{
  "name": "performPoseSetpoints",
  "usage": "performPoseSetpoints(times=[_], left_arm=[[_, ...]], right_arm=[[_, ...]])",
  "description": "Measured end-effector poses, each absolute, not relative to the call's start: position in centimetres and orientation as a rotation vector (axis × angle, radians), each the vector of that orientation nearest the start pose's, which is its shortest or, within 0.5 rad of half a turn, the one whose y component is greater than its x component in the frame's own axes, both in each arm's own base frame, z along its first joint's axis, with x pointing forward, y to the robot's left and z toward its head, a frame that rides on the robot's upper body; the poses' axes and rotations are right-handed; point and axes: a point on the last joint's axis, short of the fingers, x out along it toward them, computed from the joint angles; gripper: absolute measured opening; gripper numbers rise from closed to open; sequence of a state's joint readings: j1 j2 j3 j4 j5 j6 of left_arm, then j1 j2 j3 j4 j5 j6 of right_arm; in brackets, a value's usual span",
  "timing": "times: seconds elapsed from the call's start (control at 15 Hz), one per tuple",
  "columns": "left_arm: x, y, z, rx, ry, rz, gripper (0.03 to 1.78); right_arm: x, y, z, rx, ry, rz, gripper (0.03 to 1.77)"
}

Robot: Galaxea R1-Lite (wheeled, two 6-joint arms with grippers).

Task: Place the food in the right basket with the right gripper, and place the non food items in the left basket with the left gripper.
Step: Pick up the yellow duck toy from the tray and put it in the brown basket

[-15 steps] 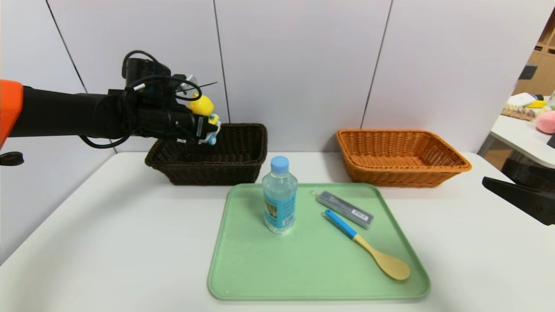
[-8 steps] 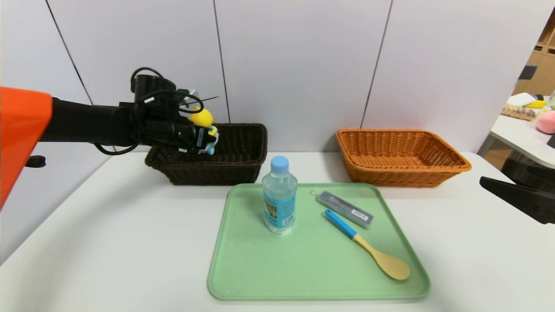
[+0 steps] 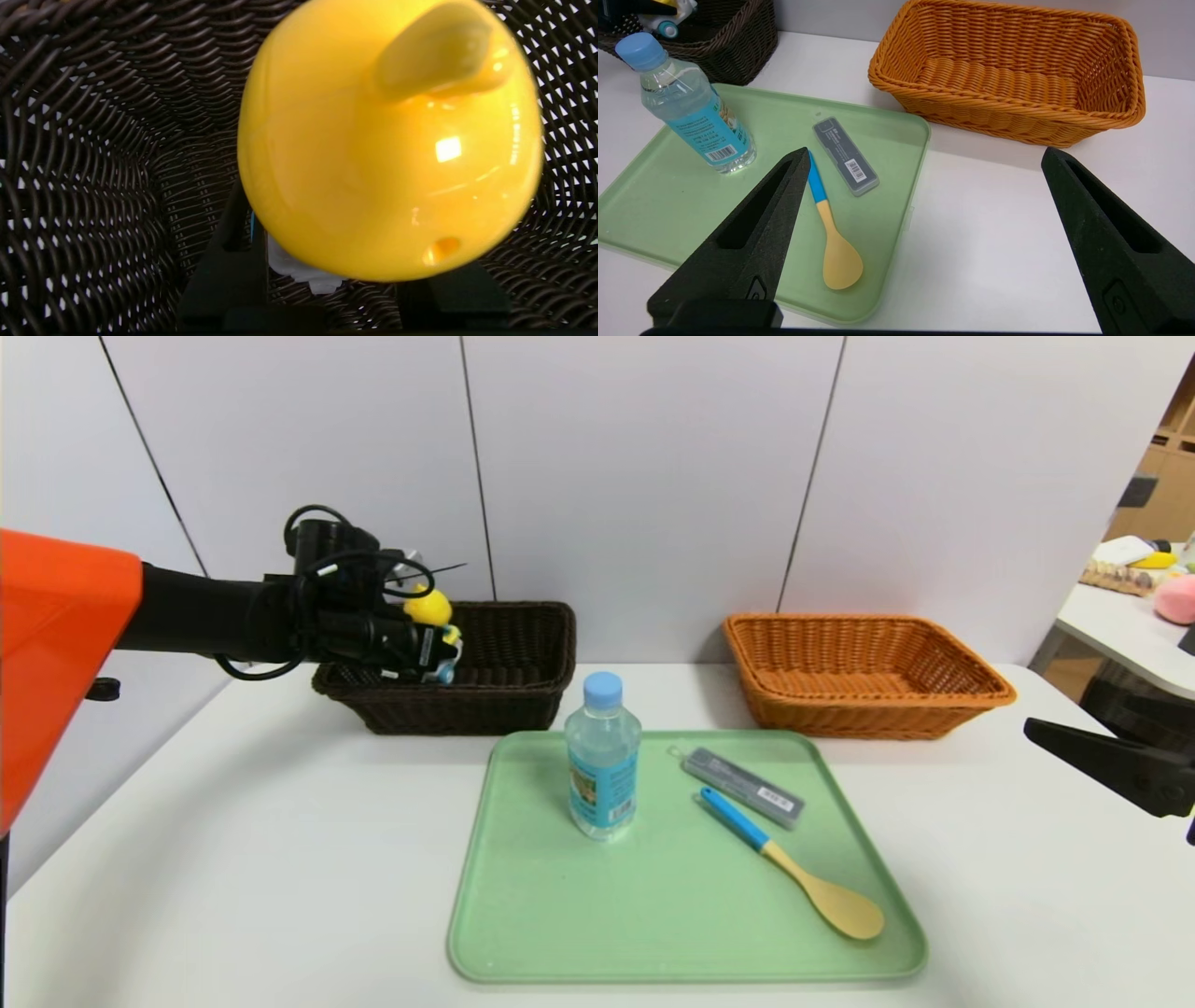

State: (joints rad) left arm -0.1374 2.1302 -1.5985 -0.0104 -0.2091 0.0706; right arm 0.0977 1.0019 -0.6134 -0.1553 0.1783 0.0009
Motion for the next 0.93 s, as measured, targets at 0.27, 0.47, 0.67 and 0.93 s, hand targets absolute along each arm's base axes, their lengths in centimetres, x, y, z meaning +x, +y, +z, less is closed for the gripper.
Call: performPoseSetpoints(times=[0.27,0.47,0.67,0.93], left_arm=[[43.4,-6.5,17.3,0.047,0.526,-0.355,0.71],[43.6,-6.5,17.0,0.047,0.533,-0.355,0.71],[43.7,-6.4,16.7,0.046,0.539,-0.352,0.89],[43.7,-6.4,16.7,0.042,0.54,-0.351,1.22]], right_arm=[[12.7,1.6,23.2,0.01,0.237,0.275,1.71],[12.7,1.6,23.2,0.01,0.236,0.273,1.71],[12.7,1.6,23.2,0.01,0.236,0.273,1.71],[12.6,1.6,23.2,0.009,0.234,0.273,1.71]])
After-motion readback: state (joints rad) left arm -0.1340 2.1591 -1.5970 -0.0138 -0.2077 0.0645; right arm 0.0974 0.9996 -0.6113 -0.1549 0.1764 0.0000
